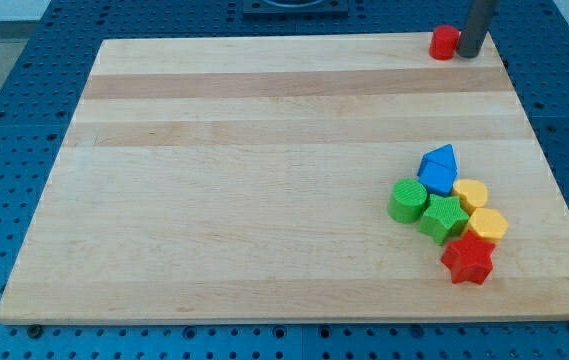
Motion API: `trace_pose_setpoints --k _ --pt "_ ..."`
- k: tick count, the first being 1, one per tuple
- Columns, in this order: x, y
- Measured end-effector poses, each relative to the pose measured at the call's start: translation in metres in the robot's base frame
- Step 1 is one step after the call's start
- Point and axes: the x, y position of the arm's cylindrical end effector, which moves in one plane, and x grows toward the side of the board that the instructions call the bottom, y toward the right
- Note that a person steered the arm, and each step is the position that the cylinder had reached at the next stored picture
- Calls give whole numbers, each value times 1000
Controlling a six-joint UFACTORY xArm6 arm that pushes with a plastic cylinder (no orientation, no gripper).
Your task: Move the blue triangle below the red circle
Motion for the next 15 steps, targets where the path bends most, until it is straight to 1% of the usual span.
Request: trace_pose_setpoints --k 1,3,4,5,7,11,13,14,15 --pt "31 7" --pt "150 9" --pt "187 12" --pt "206 11" --pt "219 -15" --pt "227 -102" --pt "227 -131" --pt "223 -139" --pt "205 -139"
